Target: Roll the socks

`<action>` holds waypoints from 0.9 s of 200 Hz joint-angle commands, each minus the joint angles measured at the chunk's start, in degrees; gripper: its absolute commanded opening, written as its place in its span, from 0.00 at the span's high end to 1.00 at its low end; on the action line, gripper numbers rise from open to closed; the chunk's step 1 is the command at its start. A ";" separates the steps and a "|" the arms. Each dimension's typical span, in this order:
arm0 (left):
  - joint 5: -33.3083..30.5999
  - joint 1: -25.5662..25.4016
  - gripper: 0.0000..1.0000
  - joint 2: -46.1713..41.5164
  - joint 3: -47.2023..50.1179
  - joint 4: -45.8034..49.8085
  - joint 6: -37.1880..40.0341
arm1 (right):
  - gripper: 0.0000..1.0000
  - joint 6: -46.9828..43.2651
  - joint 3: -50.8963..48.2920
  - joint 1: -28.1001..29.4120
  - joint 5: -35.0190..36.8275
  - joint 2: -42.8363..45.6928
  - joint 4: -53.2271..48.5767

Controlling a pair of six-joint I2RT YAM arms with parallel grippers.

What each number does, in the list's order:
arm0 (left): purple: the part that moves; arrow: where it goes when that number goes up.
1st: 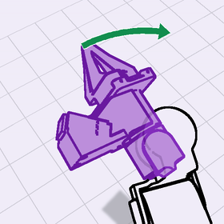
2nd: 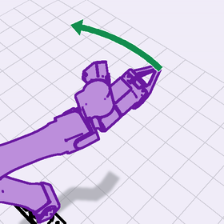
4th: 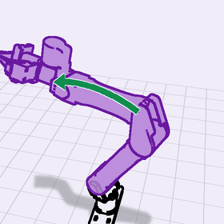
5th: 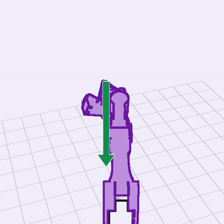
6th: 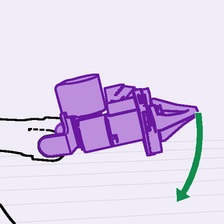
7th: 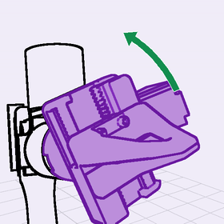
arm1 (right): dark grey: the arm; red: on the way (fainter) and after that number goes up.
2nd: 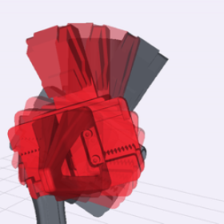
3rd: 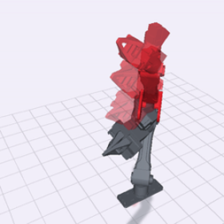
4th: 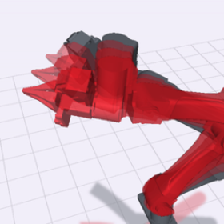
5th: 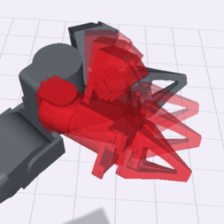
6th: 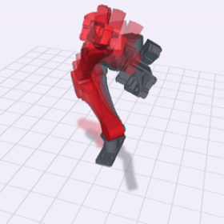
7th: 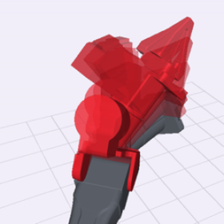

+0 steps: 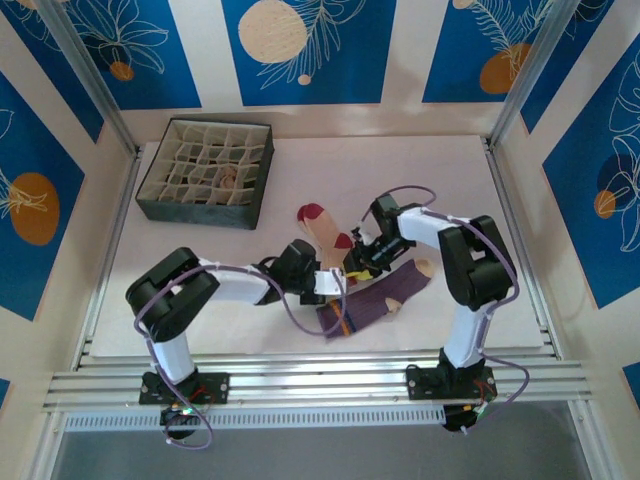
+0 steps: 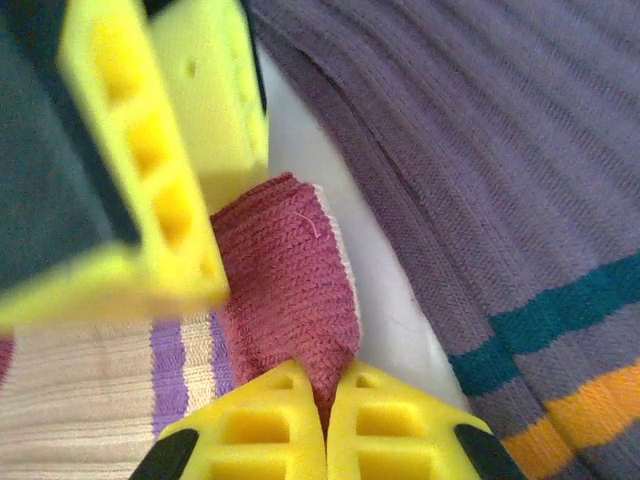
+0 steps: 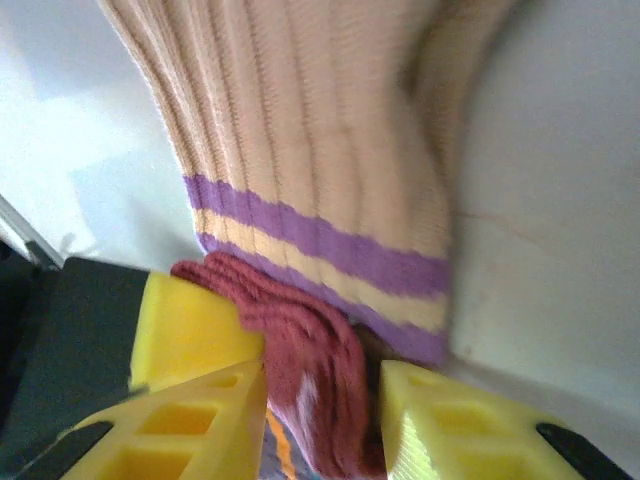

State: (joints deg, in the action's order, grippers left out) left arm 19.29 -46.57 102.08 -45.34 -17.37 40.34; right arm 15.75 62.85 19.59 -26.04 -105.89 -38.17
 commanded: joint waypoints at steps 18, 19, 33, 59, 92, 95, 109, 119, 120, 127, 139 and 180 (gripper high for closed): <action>17.90 4.25 1.00 1.81 -3.80 9.17 -10.98 | 0.77 1.16 -3.48 -1.22 -5.57 5.52 6.83; 18.11 4.36 1.00 1.85 -3.93 9.31 -11.16 | 0.77 1.10 -3.59 -1.22 -5.76 5.56 7.03; 20.80 5.37 1.00 2.78 -5.24 11.02 -13.26 | 0.80 1.45 -5.28 -1.18 -9.32 6.12 11.05; 24.67 6.96 1.00 4.77 -8.13 14.87 -15.74 | 0.75 0.93 -6.36 -0.57 -13.39 4.56 15.09; 28.51 9.21 1.00 7.33 -11.11 18.62 -18.98 | 0.66 -0.80 -5.89 0.12 -13.67 1.10 15.23; 28.74 9.39 1.00 7.42 -11.53 19.20 -19.12 | 0.66 -0.93 -5.97 0.14 -13.76 0.92 15.35; 29.54 10.21 1.00 8.18 -12.31 20.48 -20.20 | 0.66 -1.16 -6.88 0.10 -14.36 0.77 16.54; 30.28 10.96 1.00 8.29 -12.23 20.17 -21.18 | 0.65 -1.37 -7.63 0.19 -14.60 0.92 17.20; 30.33 11.05 1.00 8.30 -12.14 20.09 -21.31 | 0.65 -1.40 -7.73 0.23 -14.71 0.89 17.23; 31.11 11.60 1.00 8.35 -11.86 19.41 -22.50 | 0.64 -1.88 -8.14 0.18 -14.88 1.05 17.41; 32.64 12.60 1.00 8.52 -11.66 17.99 -24.79 | 0.64 -2.54 -8.73 0.31 -15.14 1.10 17.65; 33.93 14.82 1.00 11.36 -14.68 21.62 -30.94 | 0.63 -3.71 -10.24 0.60 -13.87 1.30 18.30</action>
State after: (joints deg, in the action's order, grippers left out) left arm 50.57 -33.04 110.89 -56.97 -0.21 13.87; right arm 13.96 53.69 19.55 -38.92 -104.68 -20.18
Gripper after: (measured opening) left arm 0.045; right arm 0.367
